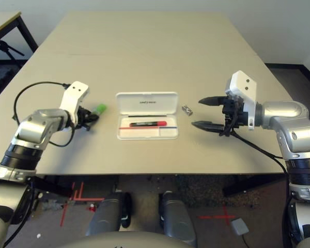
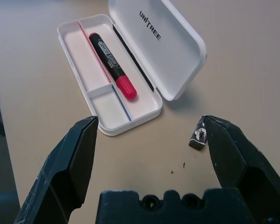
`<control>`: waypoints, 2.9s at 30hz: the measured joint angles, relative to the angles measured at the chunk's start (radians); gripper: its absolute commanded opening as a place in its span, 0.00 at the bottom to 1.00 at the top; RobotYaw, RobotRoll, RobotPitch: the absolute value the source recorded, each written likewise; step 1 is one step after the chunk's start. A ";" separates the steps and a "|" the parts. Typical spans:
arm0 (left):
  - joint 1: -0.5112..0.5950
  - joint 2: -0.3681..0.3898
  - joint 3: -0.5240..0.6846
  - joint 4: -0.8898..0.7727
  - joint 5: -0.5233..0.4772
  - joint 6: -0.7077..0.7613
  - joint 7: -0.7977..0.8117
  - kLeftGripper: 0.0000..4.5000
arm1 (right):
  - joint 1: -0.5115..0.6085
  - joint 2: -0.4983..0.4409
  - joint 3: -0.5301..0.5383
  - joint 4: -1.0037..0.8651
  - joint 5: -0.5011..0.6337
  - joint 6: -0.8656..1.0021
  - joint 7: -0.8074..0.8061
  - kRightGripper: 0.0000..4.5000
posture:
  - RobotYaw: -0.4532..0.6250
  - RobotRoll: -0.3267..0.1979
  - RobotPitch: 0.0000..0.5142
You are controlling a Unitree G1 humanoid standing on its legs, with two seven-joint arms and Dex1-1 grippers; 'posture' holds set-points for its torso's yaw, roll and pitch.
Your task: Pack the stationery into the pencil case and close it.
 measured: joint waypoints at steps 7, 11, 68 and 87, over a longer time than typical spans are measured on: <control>0.024 0.161 -0.046 -0.074 0.001 -0.146 -0.212 0.24 | 0.002 -0.002 -0.001 0.036 0.001 -0.048 0.013 1.00 | 0.64 0.62 0.17; 0.024 0.211 -0.066 -0.120 -0.001 -0.254 -0.342 0.24 | 0.009 -0.003 -0.005 0.043 0.002 -0.074 0.020 1.00 | 0.63 0.62 0.17; -0.168 -0.137 -0.168 -0.132 0.026 -0.368 -0.519 1.00 | 0.153 -0.037 -0.123 -0.009 0.042 -0.041 -0.077 1.00 | 0.51 0.62 0.22; -0.091 -0.025 -0.056 -0.109 -0.059 -0.350 -0.535 1.00 | 0.103 0.042 -0.162 0.002 0.016 0.090 -0.406 1.00 | 0.51 0.62 0.22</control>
